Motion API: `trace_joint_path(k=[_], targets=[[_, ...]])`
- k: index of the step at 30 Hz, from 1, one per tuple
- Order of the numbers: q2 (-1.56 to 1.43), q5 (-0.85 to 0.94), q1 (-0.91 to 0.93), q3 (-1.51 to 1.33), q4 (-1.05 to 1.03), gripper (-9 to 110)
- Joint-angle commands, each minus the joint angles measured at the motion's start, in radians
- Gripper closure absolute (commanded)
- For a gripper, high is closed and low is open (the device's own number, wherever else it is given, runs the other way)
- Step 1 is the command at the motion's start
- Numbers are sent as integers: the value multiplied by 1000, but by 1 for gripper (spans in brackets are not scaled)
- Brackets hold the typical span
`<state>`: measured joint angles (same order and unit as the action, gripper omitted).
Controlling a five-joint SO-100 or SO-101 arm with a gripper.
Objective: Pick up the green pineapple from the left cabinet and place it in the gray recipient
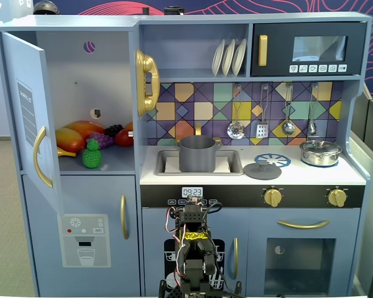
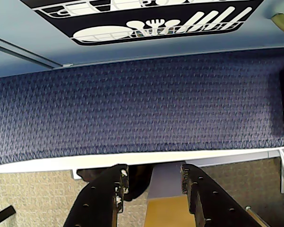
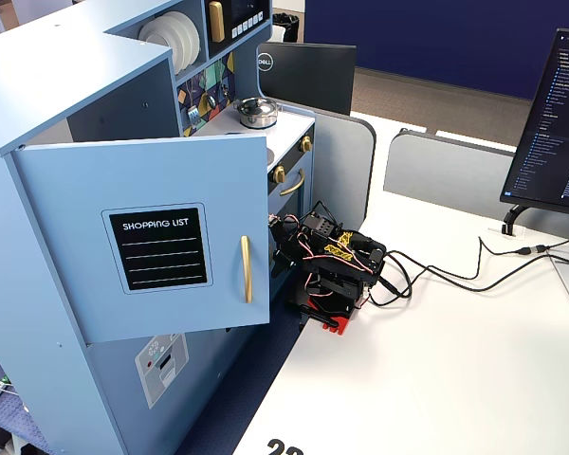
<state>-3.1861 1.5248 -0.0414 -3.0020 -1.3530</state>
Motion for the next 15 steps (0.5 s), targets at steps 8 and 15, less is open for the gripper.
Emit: trace_joint_path(k=[8, 15], targets=[[8, -14, 28, 0, -176, 100], [8, -11, 26, 0, -176, 101]])
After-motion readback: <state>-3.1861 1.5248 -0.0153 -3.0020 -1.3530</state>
